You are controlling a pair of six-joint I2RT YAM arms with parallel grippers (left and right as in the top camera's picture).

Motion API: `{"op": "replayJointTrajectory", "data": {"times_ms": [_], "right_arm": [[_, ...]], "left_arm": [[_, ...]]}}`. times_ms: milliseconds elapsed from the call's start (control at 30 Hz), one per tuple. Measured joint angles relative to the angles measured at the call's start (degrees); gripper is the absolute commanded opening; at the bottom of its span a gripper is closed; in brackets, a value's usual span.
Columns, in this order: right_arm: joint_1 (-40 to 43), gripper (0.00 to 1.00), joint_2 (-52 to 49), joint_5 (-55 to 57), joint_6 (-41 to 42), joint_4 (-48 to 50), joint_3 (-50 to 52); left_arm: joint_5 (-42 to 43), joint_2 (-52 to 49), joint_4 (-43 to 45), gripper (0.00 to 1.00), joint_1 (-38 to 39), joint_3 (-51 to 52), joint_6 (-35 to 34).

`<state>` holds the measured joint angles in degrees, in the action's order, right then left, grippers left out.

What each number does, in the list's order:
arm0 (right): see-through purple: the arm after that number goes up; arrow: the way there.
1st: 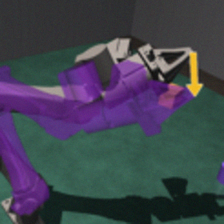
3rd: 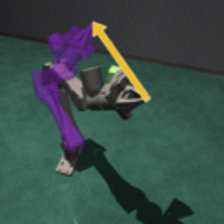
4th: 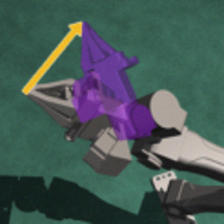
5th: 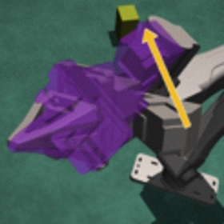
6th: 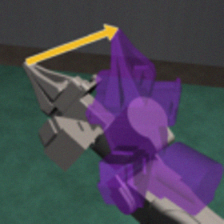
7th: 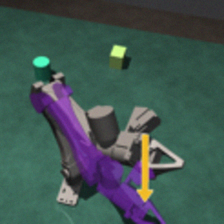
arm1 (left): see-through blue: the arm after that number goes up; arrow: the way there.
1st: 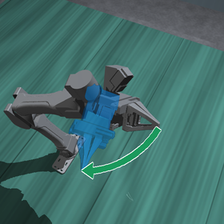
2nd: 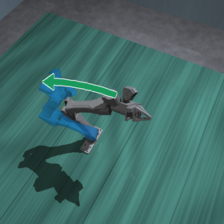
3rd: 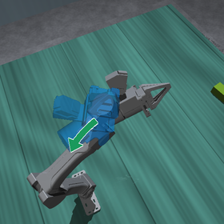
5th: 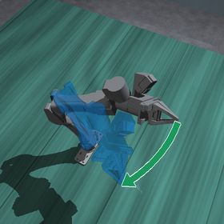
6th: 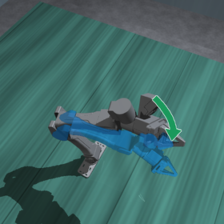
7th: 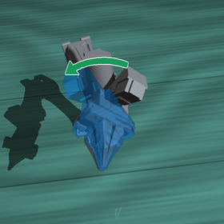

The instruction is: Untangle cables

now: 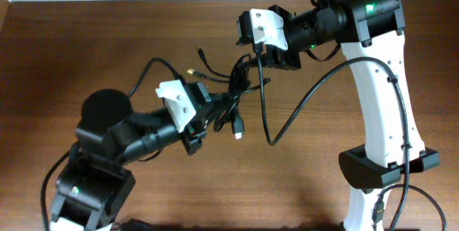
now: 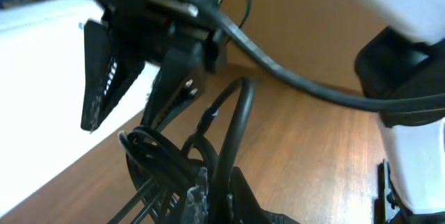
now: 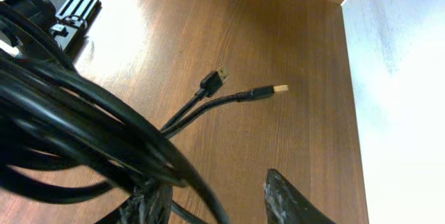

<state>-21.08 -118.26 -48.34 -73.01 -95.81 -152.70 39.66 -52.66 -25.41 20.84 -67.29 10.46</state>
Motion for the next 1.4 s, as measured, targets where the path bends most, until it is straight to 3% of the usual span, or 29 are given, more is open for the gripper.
{"op": "replayJointTrajectory", "data": {"times_ms": [33,200,567,767,1000,1033,1067,1133,1267,1400], "right_arm": [[-0.02,0.04,0.0,-0.48,-0.22,-0.11,0.0],[0.33,0.04,0.0,-2.32,0.15,2.62,0.09],[11.58,0.04,0.0,-6.05,25.07,21.35,0.37],[17.4,0.04,0.0,-8.74,33.99,22.64,0.37],[32.22,0.04,-0.22,-4.55,38.56,24.5,0.37],[32.52,0.24,-0.22,-4.63,38.71,24.22,0.37],[32.5,0.34,-0.22,-4.76,38.71,24.11,0.37],[32.15,0.4,-0.22,-6.75,38.75,23.43,0.37],[28.15,0.42,-0.22,-10.38,34.77,16.87,0.37],[20.79,0.41,-0.22,-11.63,21.2,2.16,0.44]], "left_arm": [[0.22,0.55,0.02,0.05,0.0,0.0,0.0],[0.2,0.48,-0.11,0.05,0.0,0.0,0.0],[-1.55,0.22,-2.03,0.05,-0.07,0.0,0.02],[-3.41,-0.37,-2.73,0.04,-0.07,0.0,0.02],[-3.26,0.02,-6.86,0.05,0.04,0.0,0.02],[-3.26,0.02,-6.86,0.06,0.04,0.0,0.07],[-3.26,0.04,-6.88,0.06,0.04,0.0,0.07],[-3.26,0.07,-6.91,0.07,0.04,0.0,0.11],[-9.44,0.07,-4.04,0.03,0.04,0.04,-1.33],[-24.39,0.15,0.66,0.04,0.09,0.07,-14.45]]}}
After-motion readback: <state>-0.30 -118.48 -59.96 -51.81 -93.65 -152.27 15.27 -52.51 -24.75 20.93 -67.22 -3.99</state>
